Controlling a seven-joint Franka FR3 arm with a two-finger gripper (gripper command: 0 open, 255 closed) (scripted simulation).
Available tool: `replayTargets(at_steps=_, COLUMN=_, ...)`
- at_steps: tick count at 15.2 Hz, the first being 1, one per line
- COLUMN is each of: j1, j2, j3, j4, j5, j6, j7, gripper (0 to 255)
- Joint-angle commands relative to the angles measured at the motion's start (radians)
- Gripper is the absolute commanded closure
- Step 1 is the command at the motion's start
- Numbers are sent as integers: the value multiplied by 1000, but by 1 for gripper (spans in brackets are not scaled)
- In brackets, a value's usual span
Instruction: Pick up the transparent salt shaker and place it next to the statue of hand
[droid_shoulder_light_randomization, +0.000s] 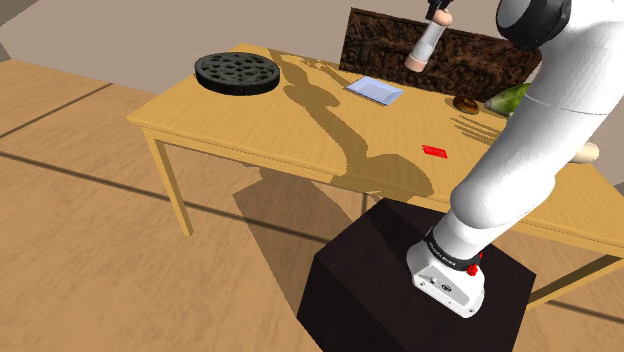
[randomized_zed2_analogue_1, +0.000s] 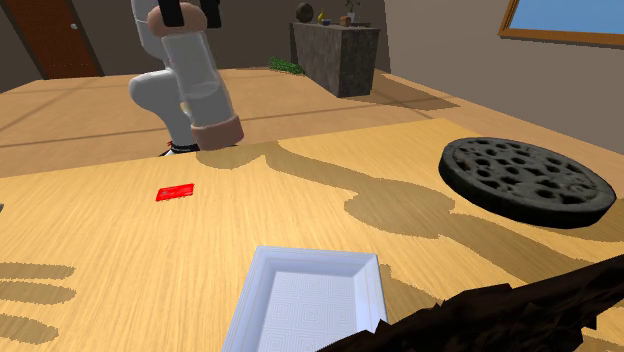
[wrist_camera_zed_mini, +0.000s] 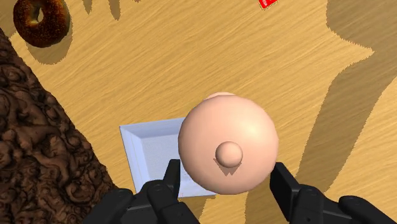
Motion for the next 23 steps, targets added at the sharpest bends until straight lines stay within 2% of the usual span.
replayTargets(at_steps=1, j1=2, j2=-73, j3=-8, j4=-89, j5=-34, j6=23, j7=-18, gripper=255)
replayTargets(at_steps=6, j1=-12, j2=-227, j3=-25, j4=-239, j5=-106, j6=40, j7=-62, gripper=255)
replayTargets(at_steps=11, j1=-43, j2=-355, j3=-45, j4=-342, j5=-170, j6=35, j7=-115, gripper=255)
replayTargets(at_steps=17, j1=-90, j2=-478, j3=-79, j4=-417, j5=-236, j6=9, j7=-197, gripper=255)
replayTargets(at_steps=23, j1=-138, j2=-569, j3=-131, j4=-445, j5=-296, j6=-27, j7=-299, gripper=255)
